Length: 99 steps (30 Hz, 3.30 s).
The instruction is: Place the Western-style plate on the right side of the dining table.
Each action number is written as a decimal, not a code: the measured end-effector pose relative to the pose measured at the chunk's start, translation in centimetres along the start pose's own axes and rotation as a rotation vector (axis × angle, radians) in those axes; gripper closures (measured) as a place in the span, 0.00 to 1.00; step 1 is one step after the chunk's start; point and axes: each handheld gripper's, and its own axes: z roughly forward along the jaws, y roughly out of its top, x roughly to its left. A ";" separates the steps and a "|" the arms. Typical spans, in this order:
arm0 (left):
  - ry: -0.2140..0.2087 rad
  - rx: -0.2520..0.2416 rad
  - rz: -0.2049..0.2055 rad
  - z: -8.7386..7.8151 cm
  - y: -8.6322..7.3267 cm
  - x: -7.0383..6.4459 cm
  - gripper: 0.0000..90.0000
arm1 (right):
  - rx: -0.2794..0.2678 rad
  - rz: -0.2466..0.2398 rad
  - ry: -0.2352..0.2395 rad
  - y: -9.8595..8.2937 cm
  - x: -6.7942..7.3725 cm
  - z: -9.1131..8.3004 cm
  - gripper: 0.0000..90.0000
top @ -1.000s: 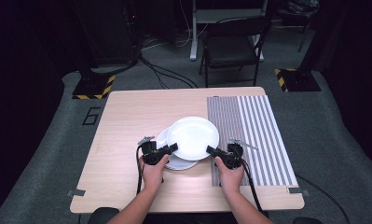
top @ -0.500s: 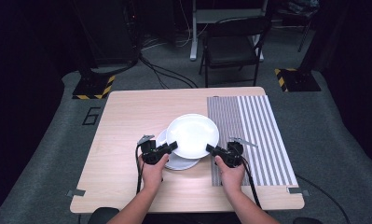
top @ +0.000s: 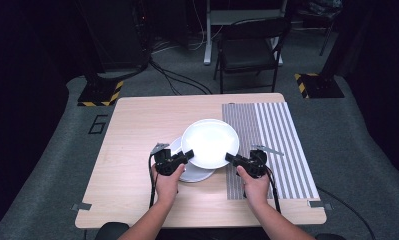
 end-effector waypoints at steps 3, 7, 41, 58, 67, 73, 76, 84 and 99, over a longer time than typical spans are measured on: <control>-0.001 -0.010 -0.001 0.5 -0.1 -0.7 0.68 | -0.006 -0.010 -0.006 0.2 -0.4 -0.5 0.70; 0.005 -0.007 0.001 0.9 0.1 -1.5 0.68 | -0.016 -0.024 -0.011 0.5 -0.8 -1.0 0.69; -0.051 0.039 0.057 3.6 0.6 -4.2 0.68 | -0.077 0.012 -0.067 0.9 -2.9 -4.0 0.68; -0.090 0.059 0.071 5.2 0.5 -5.5 0.68 | -0.110 0.023 -0.110 0.8 -3.8 -5.6 0.68; -0.106 0.070 0.076 5.9 0.6 -6.1 0.68 | -0.130 0.024 -0.123 0.8 -4.3 -6.3 0.68; -0.114 0.072 0.076 6.3 0.5 -6.4 0.68 | -0.138 0.024 -0.138 0.8 -4.5 -6.7 0.68; -0.120 0.076 0.074 6.6 0.4 -6.5 0.68 | -0.140 0.039 -0.141 0.8 -4.5 -6.9 0.68; -0.128 0.078 0.078 7.1 0.4 -6.9 0.68 | -0.154 0.035 -0.157 0.8 -4.9 -7.2 0.68; -0.151 0.098 0.061 8.3 -0.1 -7.5 0.68 | -0.171 0.042 -0.187 0.4 -5.9 -8.0 0.68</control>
